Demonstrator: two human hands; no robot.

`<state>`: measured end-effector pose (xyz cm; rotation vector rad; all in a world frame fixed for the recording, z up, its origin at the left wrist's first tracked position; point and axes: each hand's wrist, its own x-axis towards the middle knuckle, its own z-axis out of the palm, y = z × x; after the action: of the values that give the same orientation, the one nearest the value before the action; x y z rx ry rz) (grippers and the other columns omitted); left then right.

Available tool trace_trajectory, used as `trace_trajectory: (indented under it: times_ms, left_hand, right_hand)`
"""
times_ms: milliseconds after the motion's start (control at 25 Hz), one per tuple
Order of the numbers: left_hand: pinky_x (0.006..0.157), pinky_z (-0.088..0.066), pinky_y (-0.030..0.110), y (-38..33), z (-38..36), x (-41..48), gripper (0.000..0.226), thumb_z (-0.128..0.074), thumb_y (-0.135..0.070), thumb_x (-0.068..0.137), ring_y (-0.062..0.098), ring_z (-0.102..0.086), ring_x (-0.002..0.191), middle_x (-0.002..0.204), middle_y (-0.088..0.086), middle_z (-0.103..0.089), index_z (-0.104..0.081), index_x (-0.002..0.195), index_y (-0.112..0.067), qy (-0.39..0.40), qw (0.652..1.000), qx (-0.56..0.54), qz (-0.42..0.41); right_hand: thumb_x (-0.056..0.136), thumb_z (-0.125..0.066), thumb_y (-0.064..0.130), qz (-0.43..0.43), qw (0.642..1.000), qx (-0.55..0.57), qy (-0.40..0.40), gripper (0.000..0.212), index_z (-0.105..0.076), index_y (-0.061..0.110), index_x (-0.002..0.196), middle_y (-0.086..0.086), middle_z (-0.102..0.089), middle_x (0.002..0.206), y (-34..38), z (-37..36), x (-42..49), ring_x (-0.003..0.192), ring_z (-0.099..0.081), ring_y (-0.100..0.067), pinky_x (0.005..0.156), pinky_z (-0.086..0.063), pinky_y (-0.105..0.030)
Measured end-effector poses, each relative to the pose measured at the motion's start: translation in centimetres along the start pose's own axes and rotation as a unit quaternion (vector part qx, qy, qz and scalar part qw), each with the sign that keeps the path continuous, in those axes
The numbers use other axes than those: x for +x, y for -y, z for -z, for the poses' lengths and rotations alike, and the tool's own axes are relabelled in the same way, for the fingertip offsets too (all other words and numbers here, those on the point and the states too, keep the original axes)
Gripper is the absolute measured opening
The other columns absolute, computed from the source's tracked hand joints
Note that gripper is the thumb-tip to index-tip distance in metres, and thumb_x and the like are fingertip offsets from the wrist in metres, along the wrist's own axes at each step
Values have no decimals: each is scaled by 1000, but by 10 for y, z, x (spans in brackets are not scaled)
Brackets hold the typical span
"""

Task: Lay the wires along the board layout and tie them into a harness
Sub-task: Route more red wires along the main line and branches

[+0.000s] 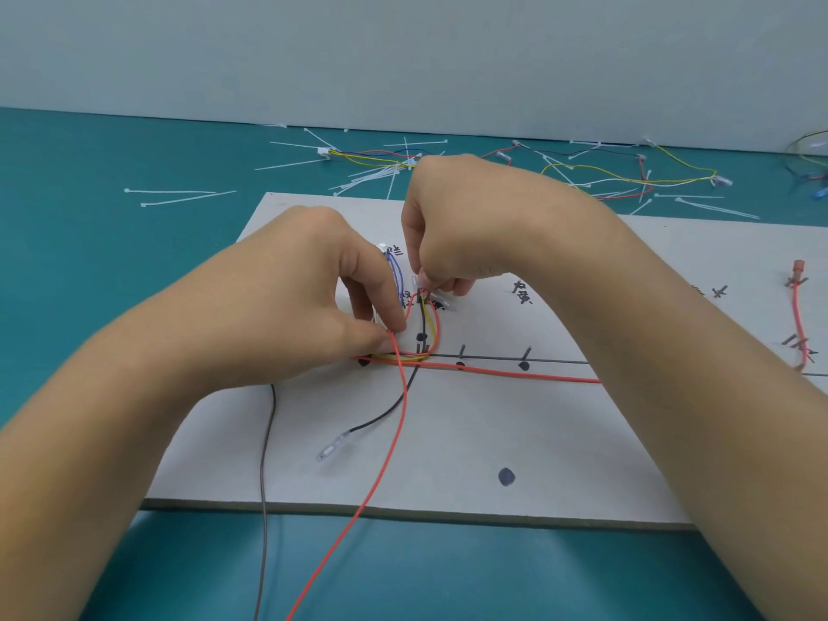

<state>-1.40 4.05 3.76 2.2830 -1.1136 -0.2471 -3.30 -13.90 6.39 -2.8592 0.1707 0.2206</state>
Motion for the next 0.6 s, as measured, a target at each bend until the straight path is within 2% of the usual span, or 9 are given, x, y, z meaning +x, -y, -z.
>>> trace_trajectory:
  times_ms: [120,280,600]
  left_hand:
    - [67,-47,25,-2,-6,2,15,-87,-23,74,7,-69,78,76,-13,-76,-82,75,-36,13,1000,-3,-11]
    - [64,-40,6,-2,-11,4,20,-88,-13,75,4,-70,78,76,-17,-77,-83,75,-32,22,999,10,-28]
    - [66,-42,5,-2,-12,4,20,-90,-16,74,-3,-67,77,72,-24,-74,-82,75,-35,22,1000,-1,-19]
  right_hand:
    - [90,-61,5,2,1000,-1,4,16,-75,9,82,10,-66,46,0,0,1,56,-75,-13,55,-58,-22]
    - [89,-63,6,-1,1000,9,16,15,-76,7,84,9,-68,48,-2,0,2,55,-75,-13,58,-61,-24]
    - [84,-63,7,-10,1000,-14,-14,12,-74,11,80,0,-71,52,0,-2,2,54,-74,-19,58,-61,-30]
